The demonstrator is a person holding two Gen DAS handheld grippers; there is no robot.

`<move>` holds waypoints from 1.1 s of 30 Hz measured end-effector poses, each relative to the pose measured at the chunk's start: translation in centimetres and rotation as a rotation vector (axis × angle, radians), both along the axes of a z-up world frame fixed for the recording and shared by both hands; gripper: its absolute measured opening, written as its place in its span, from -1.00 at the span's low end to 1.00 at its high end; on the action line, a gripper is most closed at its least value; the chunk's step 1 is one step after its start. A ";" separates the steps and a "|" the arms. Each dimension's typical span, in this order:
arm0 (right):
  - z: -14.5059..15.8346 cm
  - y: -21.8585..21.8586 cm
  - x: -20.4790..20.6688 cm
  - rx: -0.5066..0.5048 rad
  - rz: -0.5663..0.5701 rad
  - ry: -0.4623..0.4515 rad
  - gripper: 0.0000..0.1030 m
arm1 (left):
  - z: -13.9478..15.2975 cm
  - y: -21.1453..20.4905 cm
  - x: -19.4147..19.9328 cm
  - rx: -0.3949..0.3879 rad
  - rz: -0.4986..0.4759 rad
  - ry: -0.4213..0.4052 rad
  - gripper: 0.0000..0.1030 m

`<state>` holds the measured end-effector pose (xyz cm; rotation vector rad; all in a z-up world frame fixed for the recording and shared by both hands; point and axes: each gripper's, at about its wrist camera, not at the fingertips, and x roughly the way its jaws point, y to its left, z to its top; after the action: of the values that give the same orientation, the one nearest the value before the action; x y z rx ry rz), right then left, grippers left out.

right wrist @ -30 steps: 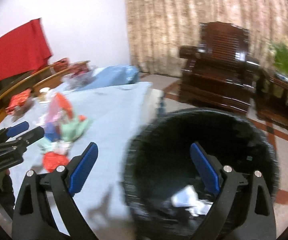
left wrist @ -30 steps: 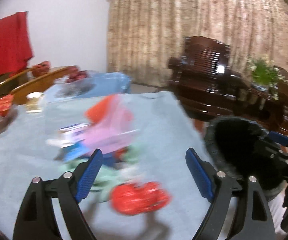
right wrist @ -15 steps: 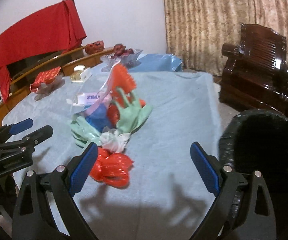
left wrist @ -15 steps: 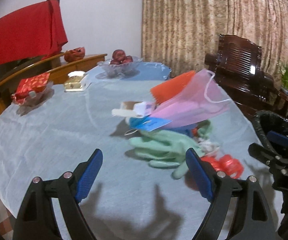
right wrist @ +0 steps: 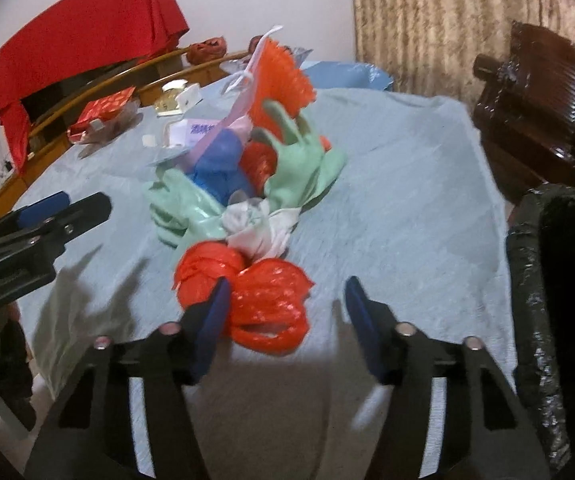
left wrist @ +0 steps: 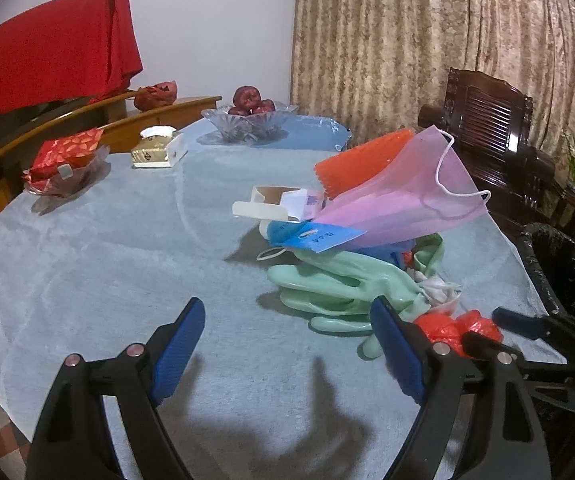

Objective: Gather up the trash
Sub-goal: 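Grasp the red plastic bag with the right gripper while the left grasps the green gloves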

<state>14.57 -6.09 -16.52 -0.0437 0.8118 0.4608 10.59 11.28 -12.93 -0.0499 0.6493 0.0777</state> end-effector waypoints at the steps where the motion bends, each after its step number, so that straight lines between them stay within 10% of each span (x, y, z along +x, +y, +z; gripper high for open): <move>1: -0.1 0.1 0.0 0.008 0.019 0.014 -0.38 | -0.1 -0.1 0.1 -0.001 -0.003 0.003 0.61; 9: 0.6 -0.7 -1.1 0.018 0.046 0.004 -0.81 | -0.7 -1.6 0.5 -0.010 -0.033 0.017 0.61; 18: 3.0 -4.9 -0.8 0.017 -0.065 -0.062 -0.84 | -1.9 -3.9 1.6 -0.027 -0.081 0.058 0.52; 33: 3.0 -6.5 -0.5 0.017 -0.096 -0.072 -0.84 | -5.4 -5.7 3.9 -0.071 -0.120 0.204 -0.61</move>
<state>14.08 -12.61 -13.49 -0.0052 0.7356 0.3737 14.47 5.59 -18.36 -0.0715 0.8570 -0.0572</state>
